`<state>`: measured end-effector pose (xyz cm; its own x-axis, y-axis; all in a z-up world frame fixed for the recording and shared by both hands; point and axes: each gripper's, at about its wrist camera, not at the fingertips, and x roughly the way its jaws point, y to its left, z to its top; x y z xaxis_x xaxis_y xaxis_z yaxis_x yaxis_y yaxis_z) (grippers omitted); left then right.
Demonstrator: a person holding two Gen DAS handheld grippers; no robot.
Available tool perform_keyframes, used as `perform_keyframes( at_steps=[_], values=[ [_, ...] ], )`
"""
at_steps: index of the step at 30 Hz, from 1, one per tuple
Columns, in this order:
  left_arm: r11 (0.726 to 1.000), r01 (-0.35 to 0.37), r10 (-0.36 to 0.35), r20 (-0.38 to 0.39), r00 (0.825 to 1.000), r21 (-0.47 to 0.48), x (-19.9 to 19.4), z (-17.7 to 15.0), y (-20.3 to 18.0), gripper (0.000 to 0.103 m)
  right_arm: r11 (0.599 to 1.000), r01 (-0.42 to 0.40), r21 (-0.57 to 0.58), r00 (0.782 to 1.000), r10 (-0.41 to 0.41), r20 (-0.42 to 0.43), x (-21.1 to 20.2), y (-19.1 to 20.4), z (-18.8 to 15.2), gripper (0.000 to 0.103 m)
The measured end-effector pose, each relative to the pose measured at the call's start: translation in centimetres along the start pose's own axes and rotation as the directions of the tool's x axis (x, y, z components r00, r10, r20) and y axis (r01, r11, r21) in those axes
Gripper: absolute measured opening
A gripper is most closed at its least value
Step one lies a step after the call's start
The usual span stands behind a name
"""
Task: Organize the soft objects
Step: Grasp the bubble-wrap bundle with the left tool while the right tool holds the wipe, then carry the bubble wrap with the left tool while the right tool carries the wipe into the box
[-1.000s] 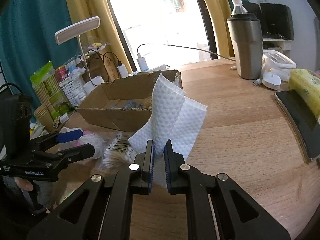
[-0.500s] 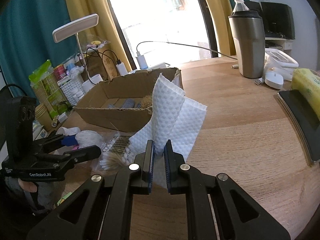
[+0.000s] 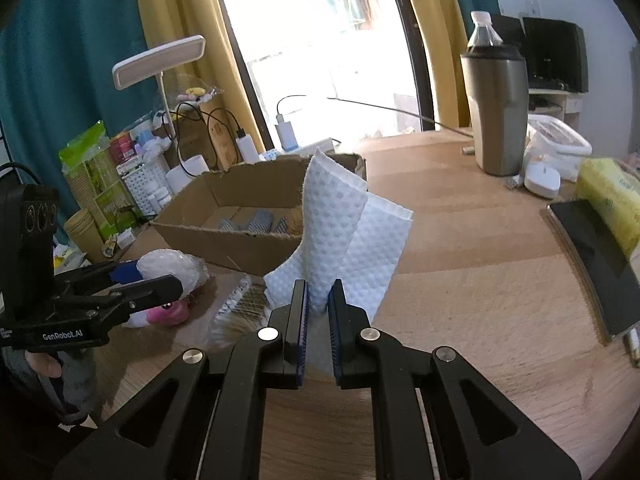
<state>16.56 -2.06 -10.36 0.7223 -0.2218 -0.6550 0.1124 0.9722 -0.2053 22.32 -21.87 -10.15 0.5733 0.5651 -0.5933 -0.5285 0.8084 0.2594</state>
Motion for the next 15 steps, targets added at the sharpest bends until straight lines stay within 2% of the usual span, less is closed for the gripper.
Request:
perform_keyframes(
  at_steps=[15],
  values=[
    [0.999,-0.046,0.048,0.1,0.994,-0.022,-3.6,2.2,2.4,0.063,0.999,-0.008,-0.05,0.997,0.011,0.071,-0.9,2.0,2.9,0.011]
  ],
)
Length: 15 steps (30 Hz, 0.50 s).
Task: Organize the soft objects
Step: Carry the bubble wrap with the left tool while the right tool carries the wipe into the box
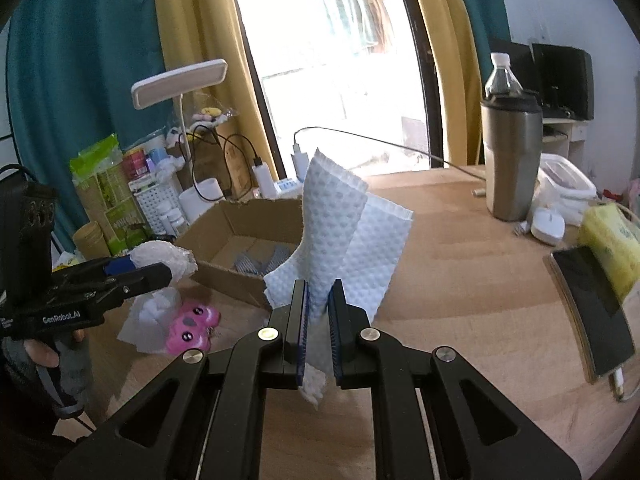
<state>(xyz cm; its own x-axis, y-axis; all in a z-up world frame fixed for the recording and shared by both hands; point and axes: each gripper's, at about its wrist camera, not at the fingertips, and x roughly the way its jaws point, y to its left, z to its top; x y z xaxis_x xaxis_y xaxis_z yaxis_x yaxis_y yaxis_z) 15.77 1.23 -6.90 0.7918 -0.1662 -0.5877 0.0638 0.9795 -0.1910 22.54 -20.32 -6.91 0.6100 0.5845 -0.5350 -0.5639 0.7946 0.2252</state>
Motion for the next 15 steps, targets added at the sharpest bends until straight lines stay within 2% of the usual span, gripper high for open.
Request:
perform_keyframes(
  at_steps=[15],
  values=[
    [0.997,-0.064,0.067,0.061,0.996,-0.036,-0.6,2.3,4.0,0.063,0.999,-0.018,-0.042,1.0,0.019,0.02,2.0,1.2,2.8,0.011]
  ],
)
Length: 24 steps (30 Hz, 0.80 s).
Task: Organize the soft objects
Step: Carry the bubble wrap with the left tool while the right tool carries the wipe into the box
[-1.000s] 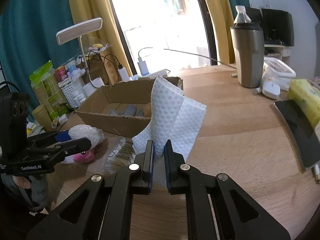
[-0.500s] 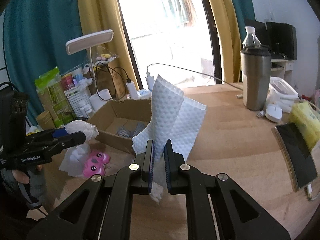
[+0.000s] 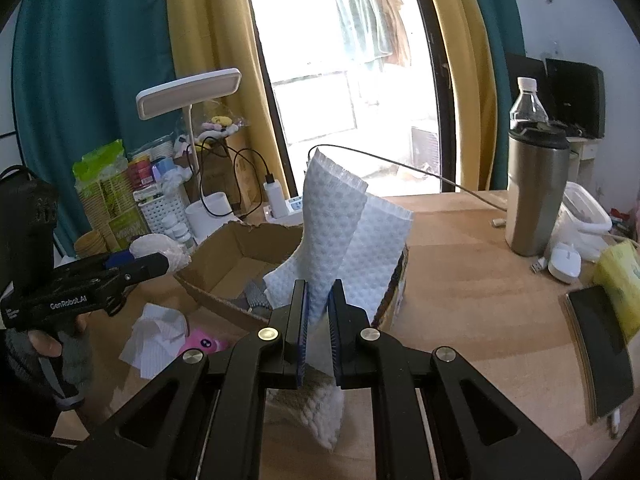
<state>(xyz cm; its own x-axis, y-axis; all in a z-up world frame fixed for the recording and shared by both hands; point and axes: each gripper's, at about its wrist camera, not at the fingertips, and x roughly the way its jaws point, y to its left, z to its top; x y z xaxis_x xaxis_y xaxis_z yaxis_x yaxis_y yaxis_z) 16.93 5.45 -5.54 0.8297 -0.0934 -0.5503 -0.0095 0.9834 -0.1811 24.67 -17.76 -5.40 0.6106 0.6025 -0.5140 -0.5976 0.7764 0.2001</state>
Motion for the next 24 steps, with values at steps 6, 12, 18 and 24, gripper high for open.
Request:
perform_keyframes(
  at_steps=[6,12,18,24],
  values=[
    [1.0,-0.019,0.019,0.009,1.0,-0.012,0.7,0.8,1.4,0.063,1.0,-0.001,-0.002,1.0,0.001,-0.007,1.3,0.0,0.6,0.011],
    [0.999,-0.034,0.034,0.001,0.999,-0.018,1.9,1.2,2.4,0.063,1.0,0.002,0.008,1.0,-0.002,-0.02,2.7,-0.3,0.8,0.011],
    [0.998,-0.053,0.053,-0.021,0.998,-0.02,3.6,1.1,2.9,0.063,1.0,0.015,0.005,0.999,-0.014,-0.048,4.2,-0.7,0.4,0.011],
    [0.997,-0.075,0.075,-0.054,0.996,-0.003,5.6,0.9,2.9,0.063,1.0,0.003,0.012,0.998,-0.002,-0.066,5.7,-1.0,0.1,0.011]
  ],
)
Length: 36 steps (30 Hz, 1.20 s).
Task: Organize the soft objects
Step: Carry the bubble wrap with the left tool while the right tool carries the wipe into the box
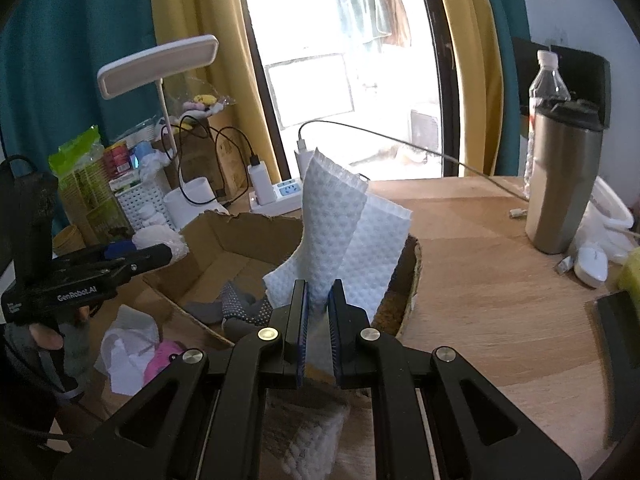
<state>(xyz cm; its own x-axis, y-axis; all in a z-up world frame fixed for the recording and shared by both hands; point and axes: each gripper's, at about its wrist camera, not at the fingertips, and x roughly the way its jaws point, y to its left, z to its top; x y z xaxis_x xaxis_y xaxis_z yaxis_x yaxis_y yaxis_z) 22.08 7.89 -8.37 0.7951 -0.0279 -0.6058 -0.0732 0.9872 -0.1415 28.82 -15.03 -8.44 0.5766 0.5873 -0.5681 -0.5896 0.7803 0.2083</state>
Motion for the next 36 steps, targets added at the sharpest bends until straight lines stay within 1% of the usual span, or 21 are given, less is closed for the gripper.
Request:
perform_keyframes(
  at_steps=[5,8,16,18,23,25,27,29,32,36],
  values=[
    [1.0,-0.023,0.023,-0.023,0.999,0.009,1.2,-0.1,0.0,0.063,1.0,-0.025,0.01,0.999,0.025,-0.021,1.5,-0.4,-0.1,0.011],
    [1.0,-0.03,0.03,-0.037,0.999,0.006,1.7,-0.2,0.1,0.063,1.0,-0.022,0.018,0.999,0.023,-0.032,2.2,-0.8,-0.1,0.011],
    [1.0,-0.021,0.022,-0.083,0.996,0.008,3.2,-0.2,0.2,0.064,0.999,-0.022,0.034,0.999,0.024,-0.047,2.9,-1.0,-0.3,0.011],
    [1.0,-0.027,0.028,-0.086,0.996,0.013,3.3,-0.2,0.1,0.064,0.999,-0.017,0.036,0.999,0.019,-0.046,2.8,-1.0,-0.3,0.013],
    [0.999,-0.035,0.035,-0.086,0.996,0.002,2.9,-0.1,-0.1,0.066,0.999,-0.01,0.035,0.999,0.011,-0.042,2.5,-0.9,-0.2,0.02],
    [0.999,-0.034,0.034,-0.081,0.996,0.003,2.7,-0.1,-0.2,0.069,1.0,-0.006,0.031,0.999,0.008,-0.038,2.2,-0.7,-0.1,0.022],
    [0.999,-0.035,0.035,-0.075,0.997,0.003,2.5,-0.1,-0.2,0.071,1.0,-0.002,0.026,0.999,0.003,-0.032,1.9,-0.6,0.0,0.026],
    [0.999,-0.032,0.032,-0.07,0.997,0.002,2.2,0.0,-0.2,0.072,1.0,0.004,0.024,1.0,-0.003,-0.024,1.4,-0.5,0.0,0.037],
    [1.0,-0.028,0.028,-0.063,0.998,0.002,1.8,0.0,-0.5,0.076,1.0,0.011,0.023,1.0,-0.011,-0.012,0.7,-0.3,0.1,0.038],
    [1.0,-0.027,0.027,-0.051,0.998,0.003,1.1,0.0,-0.7,0.077,0.999,0.022,0.023,1.0,-0.022,-0.006,0.0,-0.2,0.1,0.039]
  ],
)
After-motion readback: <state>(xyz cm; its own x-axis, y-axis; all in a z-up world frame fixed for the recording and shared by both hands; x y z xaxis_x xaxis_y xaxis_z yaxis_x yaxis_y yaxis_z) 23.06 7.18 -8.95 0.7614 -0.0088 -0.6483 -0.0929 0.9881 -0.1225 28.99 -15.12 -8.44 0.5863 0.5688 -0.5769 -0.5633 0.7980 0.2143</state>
